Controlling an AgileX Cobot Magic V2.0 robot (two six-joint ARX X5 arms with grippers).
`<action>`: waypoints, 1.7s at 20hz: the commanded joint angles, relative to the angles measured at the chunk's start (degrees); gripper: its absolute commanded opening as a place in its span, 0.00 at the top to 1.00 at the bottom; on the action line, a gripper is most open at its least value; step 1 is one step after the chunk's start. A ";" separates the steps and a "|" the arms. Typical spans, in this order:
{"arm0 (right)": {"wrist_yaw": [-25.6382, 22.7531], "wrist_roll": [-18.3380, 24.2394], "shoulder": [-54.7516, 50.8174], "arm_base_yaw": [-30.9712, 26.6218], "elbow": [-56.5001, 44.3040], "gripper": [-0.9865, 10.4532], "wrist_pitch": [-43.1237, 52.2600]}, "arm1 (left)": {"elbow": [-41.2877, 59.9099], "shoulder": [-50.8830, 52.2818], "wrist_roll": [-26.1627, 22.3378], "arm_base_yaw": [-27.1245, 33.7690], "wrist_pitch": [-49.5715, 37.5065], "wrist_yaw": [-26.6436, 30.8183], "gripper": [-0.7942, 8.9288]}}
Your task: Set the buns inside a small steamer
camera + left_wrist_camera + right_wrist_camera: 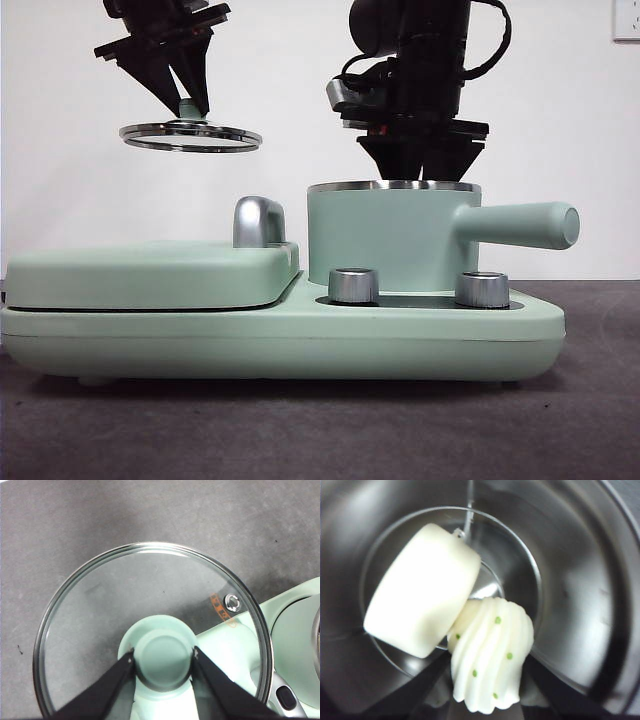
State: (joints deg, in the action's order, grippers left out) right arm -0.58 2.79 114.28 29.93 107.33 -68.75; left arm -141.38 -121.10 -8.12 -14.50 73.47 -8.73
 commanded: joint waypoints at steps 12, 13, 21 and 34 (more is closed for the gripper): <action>0.42 -0.44 1.31 0.20 7.85 0.54 -5.42 | -2.69 0.44 0.26 -0.15 -1.25 -0.09 0.83; 0.44 -0.63 1.20 0.20 10.32 0.54 -7.15 | -2.69 0.44 0.26 -0.15 -1.22 -0.09 0.83; 0.63 -3.89 -14.27 0.22 8.70 0.54 -12.57 | -2.69 0.44 0.81 -1.70 -1.03 -0.09 0.83; 2.40 -11.37 -68.32 5.53 -38.69 0.54 1.68 | -2.69 0.44 1.29 -7.80 -1.05 -0.11 0.83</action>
State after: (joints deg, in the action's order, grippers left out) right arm 1.80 -7.38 45.89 35.03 68.23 -67.94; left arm -141.38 -121.10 -7.27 -22.06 73.56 -8.73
